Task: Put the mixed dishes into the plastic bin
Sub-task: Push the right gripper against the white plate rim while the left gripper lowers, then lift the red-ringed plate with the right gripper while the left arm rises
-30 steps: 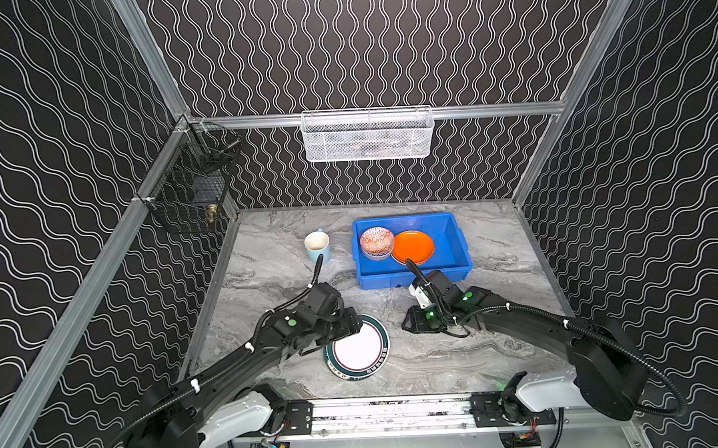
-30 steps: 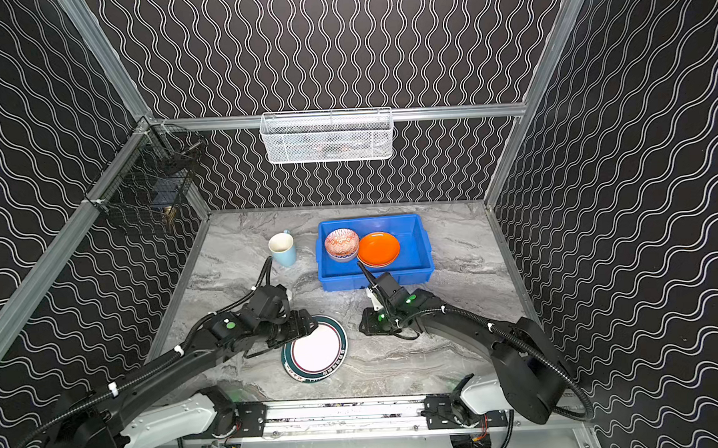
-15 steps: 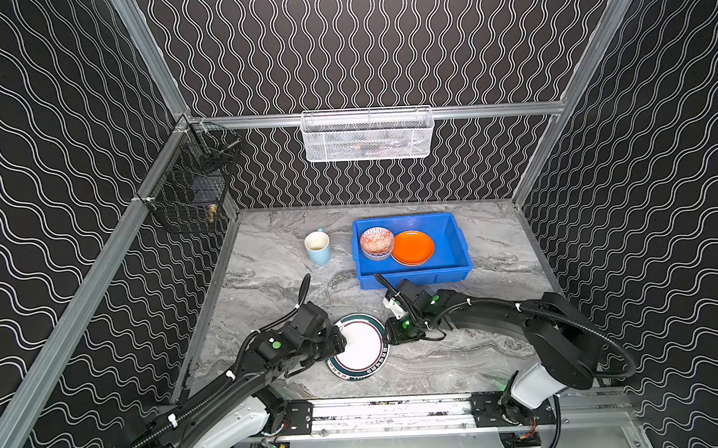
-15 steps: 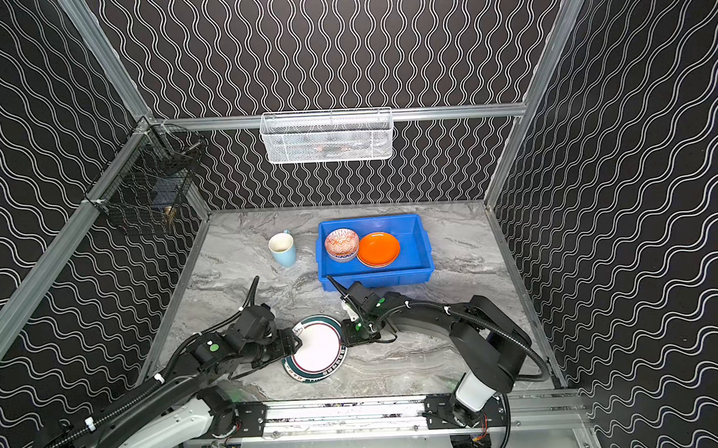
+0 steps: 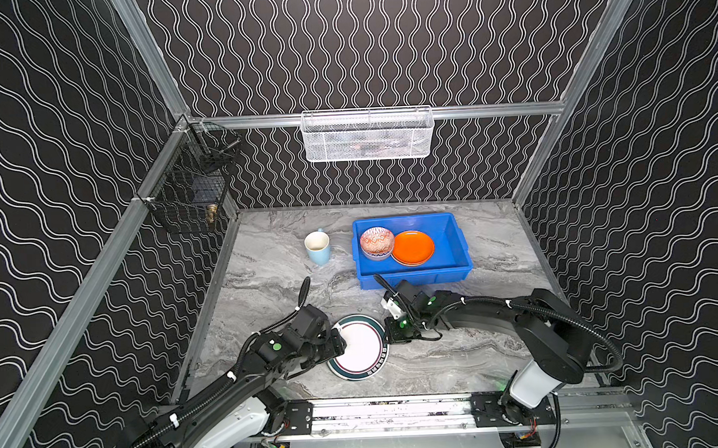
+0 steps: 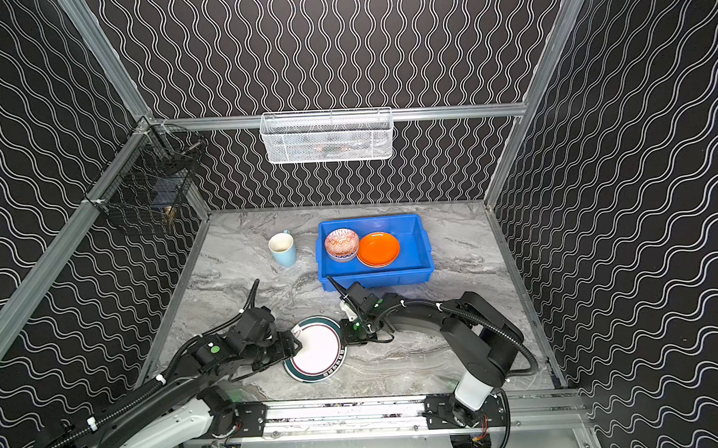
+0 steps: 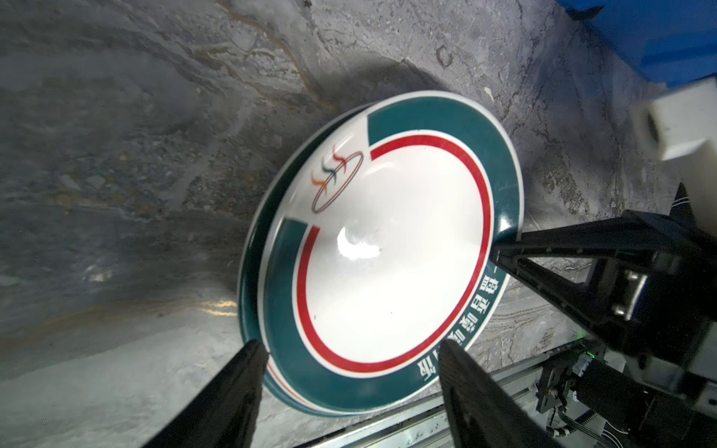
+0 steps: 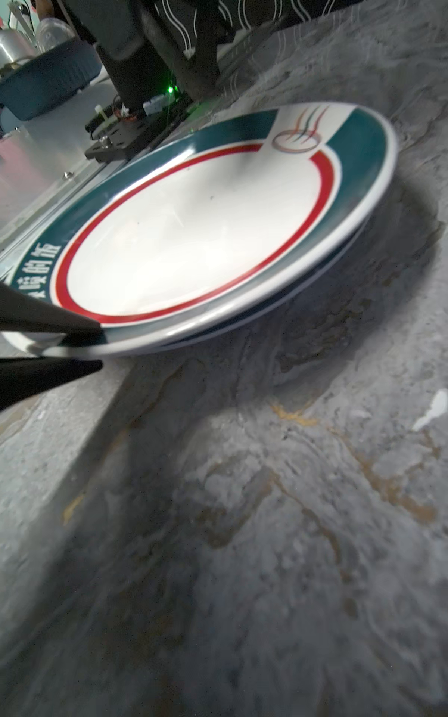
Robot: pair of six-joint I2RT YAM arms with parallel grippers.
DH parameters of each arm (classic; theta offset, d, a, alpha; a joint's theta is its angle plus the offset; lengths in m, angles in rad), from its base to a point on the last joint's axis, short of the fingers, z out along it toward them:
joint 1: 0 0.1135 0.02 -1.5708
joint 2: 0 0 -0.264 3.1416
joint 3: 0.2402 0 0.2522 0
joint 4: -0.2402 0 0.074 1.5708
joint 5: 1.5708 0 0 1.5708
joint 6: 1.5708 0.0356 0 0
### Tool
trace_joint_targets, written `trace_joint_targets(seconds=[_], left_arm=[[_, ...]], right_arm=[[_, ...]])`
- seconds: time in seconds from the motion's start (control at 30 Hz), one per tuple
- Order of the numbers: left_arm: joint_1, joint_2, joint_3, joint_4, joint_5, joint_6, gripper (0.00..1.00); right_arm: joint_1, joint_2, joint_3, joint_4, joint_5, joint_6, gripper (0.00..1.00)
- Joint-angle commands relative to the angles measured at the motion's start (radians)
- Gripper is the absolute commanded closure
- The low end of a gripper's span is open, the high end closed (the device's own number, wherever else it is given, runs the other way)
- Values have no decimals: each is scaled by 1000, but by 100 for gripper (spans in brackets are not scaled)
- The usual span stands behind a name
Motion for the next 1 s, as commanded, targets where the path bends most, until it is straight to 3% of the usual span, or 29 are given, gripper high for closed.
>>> trace_joint_targets(seconds=[0.0, 0.5, 0.73, 0.97], left_arm=[[1, 10, 12, 7, 7, 28, 25], [3, 27, 115, -56, -38, 91, 23], [18, 64, 206, -96, -94, 129, 11], [53, 113, 273, -96, -87, 174, 11]], right_arm=[[-11, -14, -26, -32, 38, 12, 94], [-85, -183, -67, -87, 17, -4, 100], [-124, -248, -42, -128, -19, -25, 100], [-158, -277, -27, -141, -43, -40, 100]])
